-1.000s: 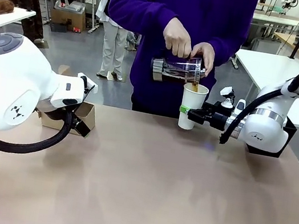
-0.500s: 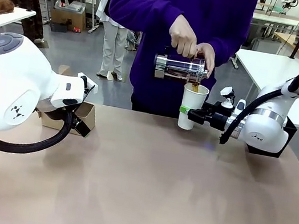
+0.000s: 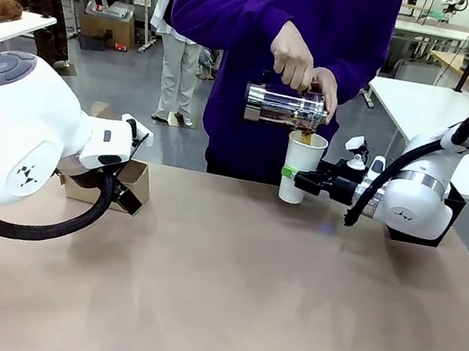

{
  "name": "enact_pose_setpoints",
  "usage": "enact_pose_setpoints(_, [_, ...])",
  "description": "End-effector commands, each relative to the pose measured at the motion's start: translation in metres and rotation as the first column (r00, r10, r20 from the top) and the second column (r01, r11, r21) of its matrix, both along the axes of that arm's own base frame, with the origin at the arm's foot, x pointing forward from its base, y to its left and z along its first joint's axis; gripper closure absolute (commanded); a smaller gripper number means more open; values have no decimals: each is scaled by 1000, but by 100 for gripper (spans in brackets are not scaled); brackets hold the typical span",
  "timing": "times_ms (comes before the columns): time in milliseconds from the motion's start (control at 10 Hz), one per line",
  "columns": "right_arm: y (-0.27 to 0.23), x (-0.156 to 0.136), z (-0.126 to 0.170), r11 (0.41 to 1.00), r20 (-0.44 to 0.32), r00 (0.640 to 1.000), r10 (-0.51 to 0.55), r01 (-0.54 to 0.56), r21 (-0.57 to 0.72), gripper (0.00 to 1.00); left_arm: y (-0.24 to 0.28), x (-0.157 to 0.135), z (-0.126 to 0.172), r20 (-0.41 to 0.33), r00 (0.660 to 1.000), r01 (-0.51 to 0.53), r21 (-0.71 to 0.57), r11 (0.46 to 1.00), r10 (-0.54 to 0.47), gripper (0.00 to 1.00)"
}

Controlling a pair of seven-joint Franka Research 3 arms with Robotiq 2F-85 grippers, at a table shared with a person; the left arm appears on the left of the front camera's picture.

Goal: Pour a drink into a cup and package it in a carrier.
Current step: When a person places the Paper Cup Lid on the 600 ml Paper Cup , lift the 600 ml Paper Cup.

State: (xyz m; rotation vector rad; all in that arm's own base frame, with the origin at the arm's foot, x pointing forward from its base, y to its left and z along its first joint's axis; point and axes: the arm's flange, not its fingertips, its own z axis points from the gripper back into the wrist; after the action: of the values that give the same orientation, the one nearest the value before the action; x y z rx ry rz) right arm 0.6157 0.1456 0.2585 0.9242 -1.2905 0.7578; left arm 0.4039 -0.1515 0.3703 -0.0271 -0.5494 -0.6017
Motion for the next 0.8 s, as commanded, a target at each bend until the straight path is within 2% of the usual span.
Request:
enact_pose_setpoints(0, [0,-3,5,1000,-1,1000,-1,1,2,19,0,0,0,0,1000,0,-2,1000,0,0])
enact_pose_setpoints(700, [0,-3,5,1000,-1,1000,-1,1,2,19,0,0,0,0,1000,0,-2,1000,0,0])
